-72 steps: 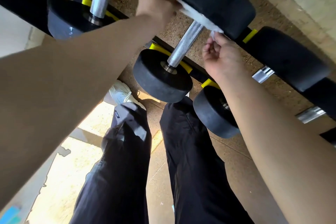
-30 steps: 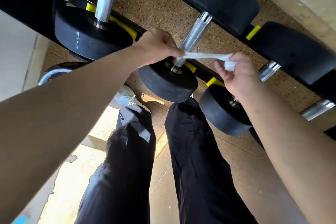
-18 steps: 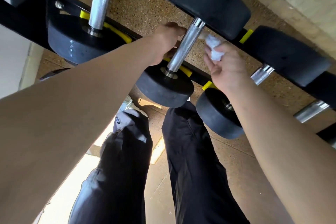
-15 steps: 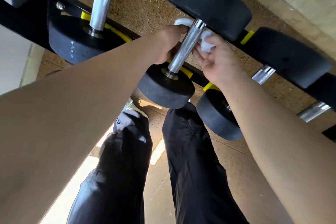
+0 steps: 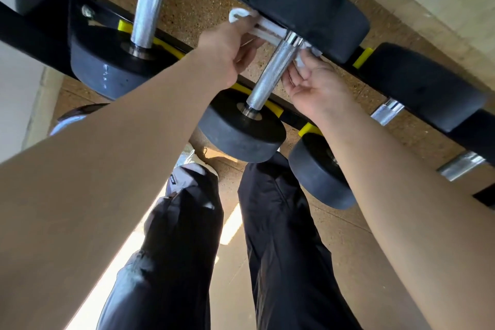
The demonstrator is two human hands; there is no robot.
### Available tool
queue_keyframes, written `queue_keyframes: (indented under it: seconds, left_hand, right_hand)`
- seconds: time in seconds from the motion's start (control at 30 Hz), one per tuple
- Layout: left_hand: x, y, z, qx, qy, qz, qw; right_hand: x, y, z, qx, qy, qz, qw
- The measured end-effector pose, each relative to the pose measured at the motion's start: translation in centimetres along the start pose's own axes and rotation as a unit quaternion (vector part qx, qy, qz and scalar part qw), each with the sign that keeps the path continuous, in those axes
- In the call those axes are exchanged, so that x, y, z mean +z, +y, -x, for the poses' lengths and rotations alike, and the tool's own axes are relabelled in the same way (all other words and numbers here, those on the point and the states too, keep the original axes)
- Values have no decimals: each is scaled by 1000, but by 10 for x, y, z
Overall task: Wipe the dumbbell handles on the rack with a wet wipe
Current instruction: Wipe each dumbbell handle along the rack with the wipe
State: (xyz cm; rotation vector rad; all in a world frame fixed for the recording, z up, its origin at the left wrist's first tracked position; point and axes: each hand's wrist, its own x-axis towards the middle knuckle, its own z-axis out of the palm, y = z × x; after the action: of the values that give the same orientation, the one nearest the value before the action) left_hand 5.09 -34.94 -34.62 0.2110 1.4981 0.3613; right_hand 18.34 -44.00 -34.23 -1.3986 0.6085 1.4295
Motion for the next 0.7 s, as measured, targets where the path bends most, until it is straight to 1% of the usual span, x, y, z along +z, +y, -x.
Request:
queue_keyframes:
  seconds: [0.03, 0.1, 0.17, 0.27, 0.33, 0.37, 0.47, 0.53, 0.57, 0.63, 0.7]
  left_hand:
    - [-1, 1, 1, 11, 13, -17, 1000]
    - [3, -1, 4, 32, 15, -81, 996]
    - [10, -5, 8, 42, -13, -147, 988]
    - [14, -9, 14, 67, -59, -219, 972]
    - [6, -6, 19, 92, -72, -239, 964]
    - [-1, -3, 22, 102, -69, -232, 965]
    - [-21, 5, 25, 129, -39, -179, 975]
    - [-21, 5, 27, 144, -28, -181, 972]
    - [-17, 3, 27, 146, -34, -206, 967]
    - [-4, -2, 30, 144, -70, -281, 946]
    - [6, -6, 33, 136, -96, -321, 932]
  right_hand:
    - [-2, 0, 3, 0, 5, -18, 1000]
    - [-10, -1, 12, 1, 11, -65, 998]
    - [-23, -3, 21, 5, 19, -121, 992]
    - [-38, -3, 28, 5, 27, -194, 981]
    - [-33, 4, 28, 5, 16, -193, 981]
    - [-27, 8, 28, 7, 9, -176, 984]
    - [-4, 15, 29, 3, -4, -128, 992]
    - [-3, 10, 30, -12, 6, -117, 993]
    - [-9, 7, 32, -21, 7, -119, 993]
    - [-28, 2, 34, -29, 13, -152, 988]
    - [-47, 3, 34, -36, 23, -155, 987]
